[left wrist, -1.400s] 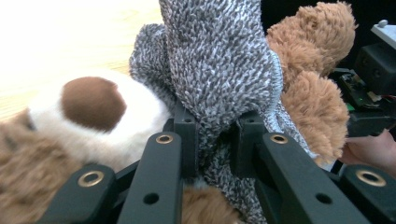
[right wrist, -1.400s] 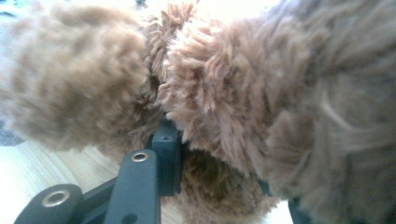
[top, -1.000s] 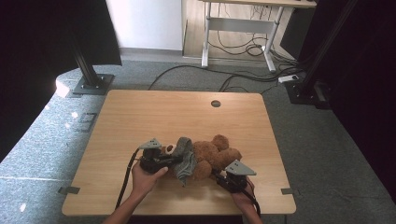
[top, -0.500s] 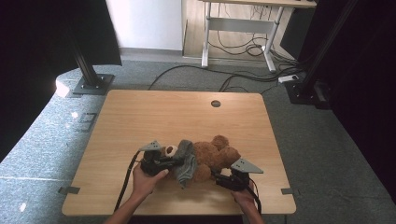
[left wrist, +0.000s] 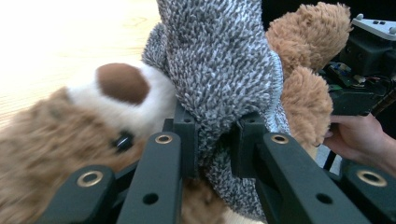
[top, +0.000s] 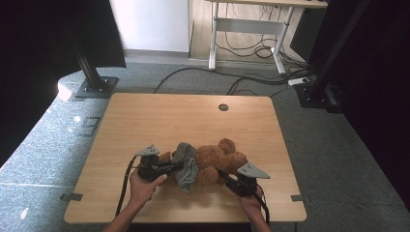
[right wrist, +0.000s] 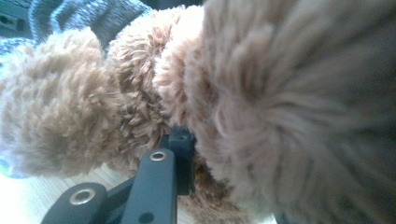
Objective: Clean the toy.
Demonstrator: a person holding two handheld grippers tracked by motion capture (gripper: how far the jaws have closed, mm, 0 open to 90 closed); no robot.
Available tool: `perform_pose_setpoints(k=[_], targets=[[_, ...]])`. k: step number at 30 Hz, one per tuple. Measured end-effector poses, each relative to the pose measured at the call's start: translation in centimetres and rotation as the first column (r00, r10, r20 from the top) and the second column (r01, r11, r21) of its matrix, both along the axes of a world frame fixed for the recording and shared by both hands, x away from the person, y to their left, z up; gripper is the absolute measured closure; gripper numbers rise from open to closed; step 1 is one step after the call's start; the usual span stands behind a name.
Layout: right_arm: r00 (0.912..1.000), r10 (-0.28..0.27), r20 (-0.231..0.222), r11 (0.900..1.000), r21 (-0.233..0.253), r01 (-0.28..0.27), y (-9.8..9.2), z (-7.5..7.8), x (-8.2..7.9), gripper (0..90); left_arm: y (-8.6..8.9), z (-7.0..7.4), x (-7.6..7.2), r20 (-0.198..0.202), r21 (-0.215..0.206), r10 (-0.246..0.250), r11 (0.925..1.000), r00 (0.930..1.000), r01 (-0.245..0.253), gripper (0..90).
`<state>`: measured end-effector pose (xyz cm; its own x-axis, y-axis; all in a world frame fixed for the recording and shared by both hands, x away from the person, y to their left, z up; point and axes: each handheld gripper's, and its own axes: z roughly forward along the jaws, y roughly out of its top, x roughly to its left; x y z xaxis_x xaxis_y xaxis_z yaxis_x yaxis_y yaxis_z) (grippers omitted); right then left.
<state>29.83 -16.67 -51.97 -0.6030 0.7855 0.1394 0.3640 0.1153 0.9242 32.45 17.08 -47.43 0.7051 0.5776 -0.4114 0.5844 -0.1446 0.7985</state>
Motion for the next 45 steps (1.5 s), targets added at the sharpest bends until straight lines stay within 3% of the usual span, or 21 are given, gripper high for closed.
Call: perform_pose_setpoints(k=[7,18,26,37,45], targets=[[1.0000,-0.002,0.000,1.000,0.003,0.002,0.0,-0.1,-0.1,69.1,2.5,-0.5,-1.1,-0.004,-0.023,0.028,0.9994,0.9996,-0.028,74.9],[1.0000,0.000,0.001,1.000,0.002,0.000,-0.1,-0.2,-0.1,68.8,4.1,-0.4,-1.1,-0.012,-0.024,0.061,0.9979,0.9981,-0.061,74.8],[1.0000,0.003,-0.001,1.000,0.001,-0.003,-0.1,-0.2,-0.1,68.2,6.0,-1.2,-1.4,-0.033,-0.032,0.101,0.9943,0.9944,-0.102,74.7],[1.0000,-0.003,-0.003,1.000,-0.005,0.003,-0.2,-0.3,0.0,68.1,8.9,-2.5,-0.7,-0.053,0.016,0.197,0.9803,0.9789,-0.197,74.7],[1.0000,-0.005,-0.002,1.000,-0.008,0.005,-0.2,-0.4,0.0,67.8,9.6,-2.5,-0.7,-0.054,0.034,0.208,0.9778,0.9766,-0.207,74.7]])
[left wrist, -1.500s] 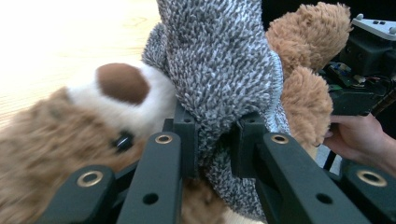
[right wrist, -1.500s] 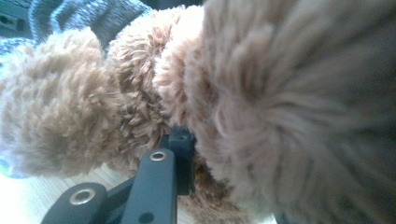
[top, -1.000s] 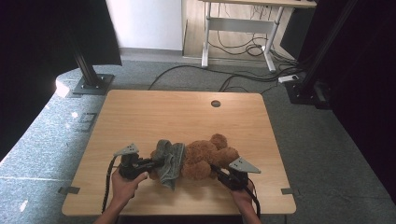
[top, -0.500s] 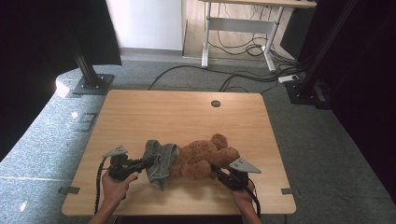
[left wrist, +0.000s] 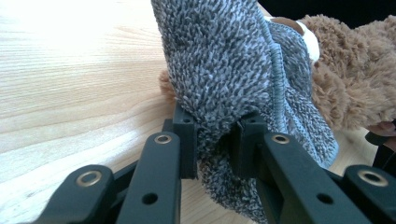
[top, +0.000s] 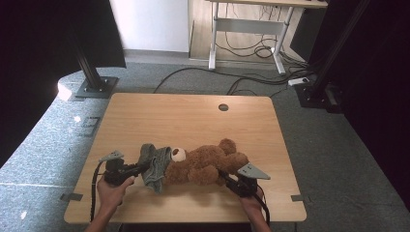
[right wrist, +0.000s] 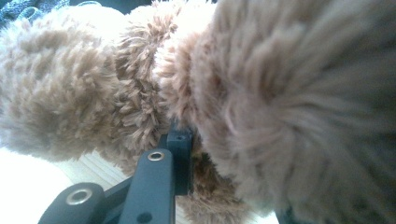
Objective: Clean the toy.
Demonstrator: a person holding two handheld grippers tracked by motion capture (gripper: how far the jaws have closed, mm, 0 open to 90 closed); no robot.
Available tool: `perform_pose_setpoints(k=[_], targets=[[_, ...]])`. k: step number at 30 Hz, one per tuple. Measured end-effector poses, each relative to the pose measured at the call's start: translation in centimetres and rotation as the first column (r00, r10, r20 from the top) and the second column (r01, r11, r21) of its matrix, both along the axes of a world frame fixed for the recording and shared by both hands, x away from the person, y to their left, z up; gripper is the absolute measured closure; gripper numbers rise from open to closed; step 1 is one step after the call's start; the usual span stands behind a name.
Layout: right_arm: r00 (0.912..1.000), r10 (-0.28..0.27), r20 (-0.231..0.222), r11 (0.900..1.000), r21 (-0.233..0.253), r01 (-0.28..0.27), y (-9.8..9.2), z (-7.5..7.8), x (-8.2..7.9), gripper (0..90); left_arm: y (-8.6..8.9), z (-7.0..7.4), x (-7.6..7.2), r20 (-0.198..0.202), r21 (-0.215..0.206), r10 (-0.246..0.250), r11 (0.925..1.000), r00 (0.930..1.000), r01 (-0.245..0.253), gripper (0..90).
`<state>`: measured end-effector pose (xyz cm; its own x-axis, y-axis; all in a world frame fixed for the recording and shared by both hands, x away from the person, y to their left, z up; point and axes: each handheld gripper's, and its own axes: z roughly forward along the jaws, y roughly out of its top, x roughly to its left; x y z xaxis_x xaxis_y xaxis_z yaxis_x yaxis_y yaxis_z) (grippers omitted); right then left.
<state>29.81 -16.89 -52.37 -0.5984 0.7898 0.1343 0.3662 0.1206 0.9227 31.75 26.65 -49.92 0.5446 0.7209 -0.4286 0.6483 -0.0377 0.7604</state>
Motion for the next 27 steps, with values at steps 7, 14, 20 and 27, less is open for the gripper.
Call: perform_pose_setpoints(k=[7,14,20,27], targets=[[1.0000,-0.004,-0.002,1.000,0.003,0.004,0.0,-0.1,0.1,67.6,1.5,0.2,-0.7,0.002,0.033,0.010,0.9994,0.9999,-0.010,74.1],[1.0000,-0.007,-0.004,1.000,0.011,0.007,-0.1,-0.2,0.1,67.2,3.2,-0.5,-1.3,-0.025,0.045,0.044,0.9981,0.9987,-0.043,74.1],[0.9999,-0.010,-0.005,1.000,0.012,0.010,-0.2,-0.2,0.1,67.0,4.4,-0.8,-1.9,-0.041,0.057,0.057,0.9969,0.9975,-0.055,74.0],[0.9999,-0.009,-0.007,1.000,0.016,0.009,-0.2,-0.2,0.1,67.0,5.5,-0.8,-2.3,-0.050,0.046,0.077,0.9961,0.9958,-0.075,73.7]])
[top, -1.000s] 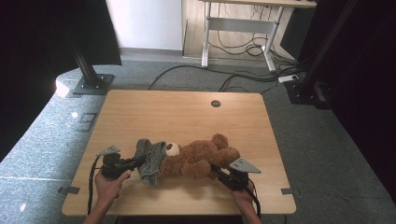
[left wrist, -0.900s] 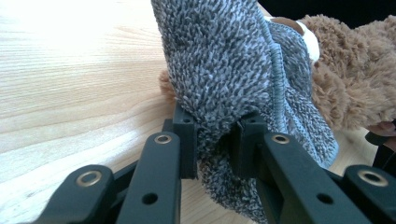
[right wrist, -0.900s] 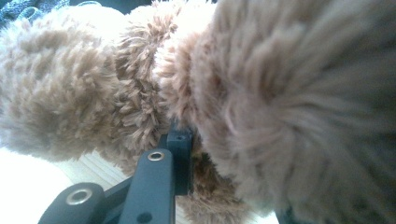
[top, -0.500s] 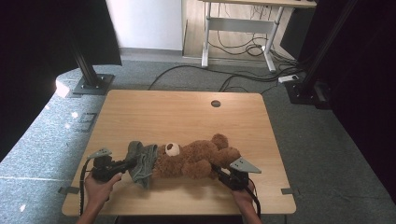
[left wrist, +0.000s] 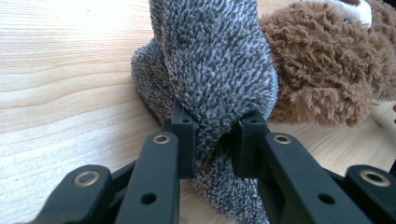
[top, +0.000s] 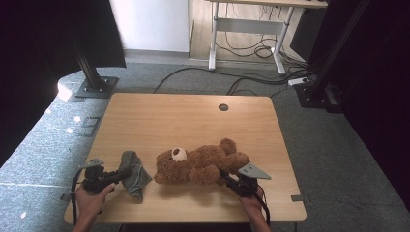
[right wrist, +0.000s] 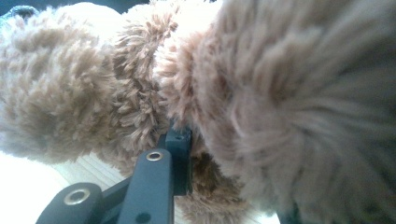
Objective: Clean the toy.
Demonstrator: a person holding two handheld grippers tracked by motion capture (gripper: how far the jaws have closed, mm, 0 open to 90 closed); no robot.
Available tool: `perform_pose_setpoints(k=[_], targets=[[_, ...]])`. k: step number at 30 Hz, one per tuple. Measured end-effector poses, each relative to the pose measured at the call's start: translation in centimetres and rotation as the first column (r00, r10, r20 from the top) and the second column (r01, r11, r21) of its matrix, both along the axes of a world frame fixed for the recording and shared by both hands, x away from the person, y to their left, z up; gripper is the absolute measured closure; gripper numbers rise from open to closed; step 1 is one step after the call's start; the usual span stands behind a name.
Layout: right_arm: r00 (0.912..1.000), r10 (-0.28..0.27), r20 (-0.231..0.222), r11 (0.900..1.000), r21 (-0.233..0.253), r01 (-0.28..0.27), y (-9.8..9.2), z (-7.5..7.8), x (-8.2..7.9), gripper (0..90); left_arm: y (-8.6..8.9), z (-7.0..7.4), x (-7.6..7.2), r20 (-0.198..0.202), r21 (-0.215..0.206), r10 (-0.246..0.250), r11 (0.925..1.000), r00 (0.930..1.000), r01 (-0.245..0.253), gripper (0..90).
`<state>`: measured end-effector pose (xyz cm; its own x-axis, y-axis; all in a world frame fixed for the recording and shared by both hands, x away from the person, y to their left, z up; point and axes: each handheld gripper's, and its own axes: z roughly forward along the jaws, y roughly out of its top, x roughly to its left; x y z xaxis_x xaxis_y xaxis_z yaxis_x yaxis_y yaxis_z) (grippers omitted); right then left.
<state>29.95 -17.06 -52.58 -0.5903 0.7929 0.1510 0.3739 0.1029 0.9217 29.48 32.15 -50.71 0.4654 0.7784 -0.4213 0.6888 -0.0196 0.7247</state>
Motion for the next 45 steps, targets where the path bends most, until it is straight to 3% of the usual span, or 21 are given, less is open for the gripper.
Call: perform_pose_setpoints(k=[9,12,17,21,24,26,28,33,38,41,45], targets=[[1.0000,0.002,-0.002,1.000,0.005,-0.002,0.0,-0.1,0.1,66.4,1.4,-0.3,-0.7,-0.021,-0.004,0.010,0.9999,0.9997,-0.010,72.4],[1.0000,0.001,-0.001,1.000,0.006,-0.001,0.0,-0.1,0.1,66.4,1.1,-0.5,-0.5,-0.029,0.016,0.015,0.9998,0.9995,-0.014,68.6],[1.0000,0.003,-0.004,1.000,0.009,-0.002,0.0,-0.1,0.1,66.3,0.4,-0.6,-0.1,-0.032,0.083,0.054,0.9953,0.9980,-0.051,43.4],[1.0000,0.003,-0.002,1.000,0.009,-0.003,0.0,-0.1,0.1,66.0,0.2,-0.1,-0.1,0.008,0.141,0.084,0.9863,0.9964,-0.084,34.0],[1.0000,0.003,-0.003,1.000,0.007,-0.003,-0.1,-0.1,0.1,65.8,0.3,0.5,-0.2,0.051,0.159,0.111,0.9803,0.9925,-0.118,24.9],[1.0000,0.003,-0.003,1.000,0.007,-0.003,-0.1,-0.1,0.1,65.8,0.5,1.1,-0.2,0.071,0.141,0.130,0.9802,0.9889,-0.139,21.0],[1.0000,0.002,-0.002,1.000,0.007,-0.002,-0.1,-0.1,0.1,65.6,0.4,1.4,-0.2,0.073,0.132,0.123,0.9825,0.9898,-0.131,20.0],[1.0000,0.000,-0.003,1.000,0.013,0.000,0.0,-0.2,0.2,65.3,-1.8,2.2,0.1,0.075,0.091,0.047,0.9944,0.9961,-0.054,20.3],[1.0000,0.000,-0.002,1.000,0.011,0.000,0.0,-0.2,0.1,64.9,-5.3,3.0,0.9,0.080,0.086,-0.034,0.9959,0.9962,0.027,20.9],[1.0000,0.002,-0.003,1.000,0.009,-0.002,-0.1,-0.1,0.1,64.7,-6.3,3.9,1.3,0.099,0.094,-0.022,0.9955,0.9948,0.013,21.1],[1.0000,0.007,-0.004,1.000,0.008,-0.007,-0.2,-0.2,0.1,64.4,-5.8,5.4,1.5,0.125,0.074,0.017,0.9969,0.9920,-0.026,21.3]])
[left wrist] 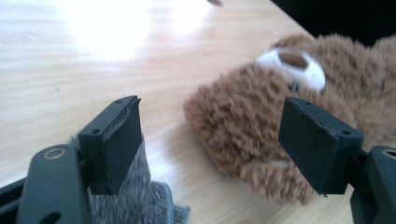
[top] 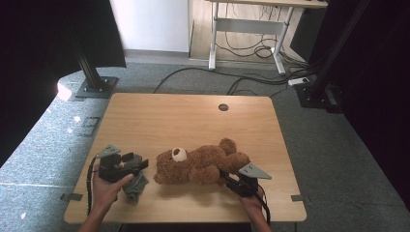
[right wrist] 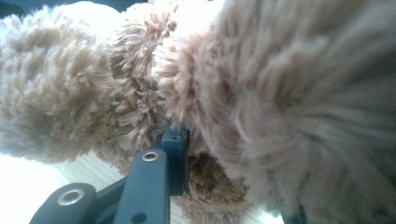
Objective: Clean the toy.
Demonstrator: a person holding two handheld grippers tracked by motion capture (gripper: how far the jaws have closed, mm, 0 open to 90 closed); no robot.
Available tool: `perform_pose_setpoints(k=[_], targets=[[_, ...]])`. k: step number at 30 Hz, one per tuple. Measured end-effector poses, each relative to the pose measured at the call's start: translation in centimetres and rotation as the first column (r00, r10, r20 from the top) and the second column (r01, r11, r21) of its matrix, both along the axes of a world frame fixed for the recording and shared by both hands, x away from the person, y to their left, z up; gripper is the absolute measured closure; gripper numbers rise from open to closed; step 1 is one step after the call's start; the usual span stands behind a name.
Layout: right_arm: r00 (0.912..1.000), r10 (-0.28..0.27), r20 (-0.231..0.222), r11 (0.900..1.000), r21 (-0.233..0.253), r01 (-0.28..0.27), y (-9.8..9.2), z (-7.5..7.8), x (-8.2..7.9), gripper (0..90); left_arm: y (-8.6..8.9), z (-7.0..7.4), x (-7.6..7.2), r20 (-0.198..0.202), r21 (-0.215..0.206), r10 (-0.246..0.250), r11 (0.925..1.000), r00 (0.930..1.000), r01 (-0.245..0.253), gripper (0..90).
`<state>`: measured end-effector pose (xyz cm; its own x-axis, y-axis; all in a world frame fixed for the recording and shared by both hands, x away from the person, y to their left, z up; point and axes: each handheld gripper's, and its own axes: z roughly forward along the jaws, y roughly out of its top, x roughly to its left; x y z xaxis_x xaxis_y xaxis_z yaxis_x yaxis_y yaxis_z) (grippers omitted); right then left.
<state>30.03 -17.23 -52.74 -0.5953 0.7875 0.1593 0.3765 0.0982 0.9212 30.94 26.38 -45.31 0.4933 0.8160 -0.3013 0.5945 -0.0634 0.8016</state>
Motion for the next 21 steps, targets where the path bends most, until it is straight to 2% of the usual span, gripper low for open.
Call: perform_pose_setpoints(k=[1,3,7,12,21], targets=[[1.0000,0.001,-0.001,1.000,0.002,-0.001,0.0,0.0,0.0,64.3,0.0,0.6,-0.1,0.013,0.001,-0.004,1.0000,0.9999,0.004,21.7],[1.0000,0.000,0.000,1.000,0.001,0.000,0.0,0.0,0.1,64.2,-0.2,0.8,-0.2,0.020,-0.002,-0.013,0.9999,0.9997,0.013,21.9],[1.0000,-0.002,0.001,1.000,0.001,0.002,0.1,0.0,0.1,64.2,-2.0,1.0,-0.1,0.020,-0.002,-0.077,0.9970,0.9968,0.077,22.4],[1.0000,-0.003,0.001,1.000,0.000,0.003,0.1,0.0,0.0,63.8,-4.7,0.8,0.8,0.006,0.003,-0.128,0.9918,0.9918,0.128,22.7],[1.0000,0.001,0.001,1.000,-0.003,-0.001,0.0,0.0,0.1,62.8,-9.1,0.1,2.7,-0.036,0.014,-0.184,0.9828,0.9823,0.184,24.2]])
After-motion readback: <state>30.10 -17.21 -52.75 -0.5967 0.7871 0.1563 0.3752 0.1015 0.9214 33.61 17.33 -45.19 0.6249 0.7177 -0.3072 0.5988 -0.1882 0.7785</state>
